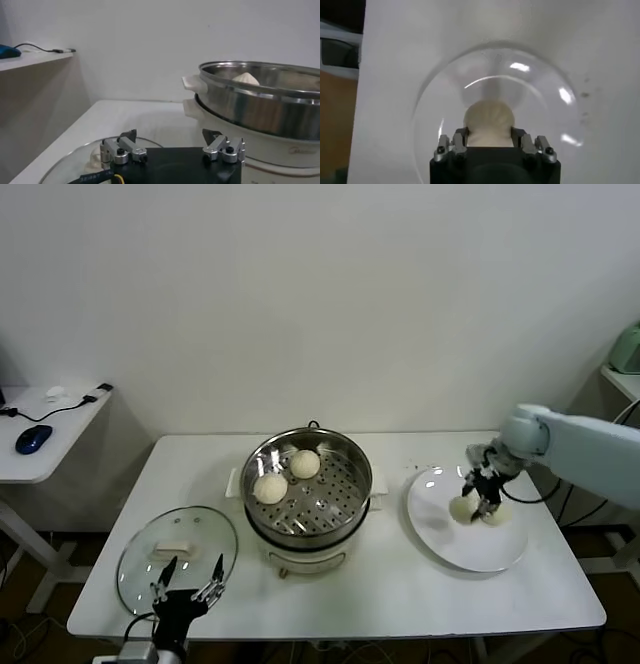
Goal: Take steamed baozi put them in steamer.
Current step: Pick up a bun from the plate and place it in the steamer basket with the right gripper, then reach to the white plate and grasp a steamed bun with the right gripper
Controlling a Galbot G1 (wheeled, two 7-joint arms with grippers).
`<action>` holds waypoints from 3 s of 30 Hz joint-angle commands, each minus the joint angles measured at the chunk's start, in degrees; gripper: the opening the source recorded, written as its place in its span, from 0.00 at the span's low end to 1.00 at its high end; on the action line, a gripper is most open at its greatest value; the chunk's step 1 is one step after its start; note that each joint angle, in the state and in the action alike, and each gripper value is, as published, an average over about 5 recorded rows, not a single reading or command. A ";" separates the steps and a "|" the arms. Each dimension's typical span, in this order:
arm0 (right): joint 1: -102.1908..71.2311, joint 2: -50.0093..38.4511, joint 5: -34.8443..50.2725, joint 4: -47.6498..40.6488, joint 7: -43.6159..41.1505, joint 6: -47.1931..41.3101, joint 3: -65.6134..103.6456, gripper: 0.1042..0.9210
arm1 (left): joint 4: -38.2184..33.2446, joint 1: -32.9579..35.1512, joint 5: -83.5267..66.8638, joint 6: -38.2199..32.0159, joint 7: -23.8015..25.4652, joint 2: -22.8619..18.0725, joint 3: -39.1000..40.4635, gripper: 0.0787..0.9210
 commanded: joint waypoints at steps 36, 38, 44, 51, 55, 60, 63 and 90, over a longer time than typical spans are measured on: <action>-4.54 37.35 -22.84 1.83 4.63 33.07 2.74 0.65 | 0.74 -0.11 0.29 -0.65 -0.19 0.10 0.00 0.88; -3.29 36.94 -20.81 2.19 3.95 33.08 2.97 0.69 | 0.78 -0.08 0.27 -0.71 -0.20 0.11 0.02 0.88; 6.66 33.15 -10.17 3.28 -1.77 34.57 2.04 0.86 | 0.57 -0.02 0.25 -0.75 -0.17 0.19 -0.12 0.88; 18.21 19.57 7.45 -0.77 -6.41 28.11 -6.45 0.88 | 0.21 -0.06 0.32 -0.85 -0.15 0.28 0.16 0.88; 23.61 8.27 13.19 -2.67 -10.06 16.67 -14.35 0.88 | 0.07 -0.15 0.19 -0.99 -0.16 0.53 0.31 0.88; 19.84 -3.62 7.81 -4.49 -9.14 11.38 -19.89 0.88 | -0.14 -0.71 -0.24 -0.91 -0.10 0.98 0.32 0.88; 10.99 -8.29 2.84 -6.37 -7.23 9.07 -15.28 0.88 | -0.30 -1.06 -0.42 -0.77 -0.05 0.97 0.34 0.88; -30.22 1.92 -15.10 -31.63 0.24 7.88 25.56 0.88 | 0.04 1.25 0.95 -0.88 0.24 -0.55 -0.05 0.88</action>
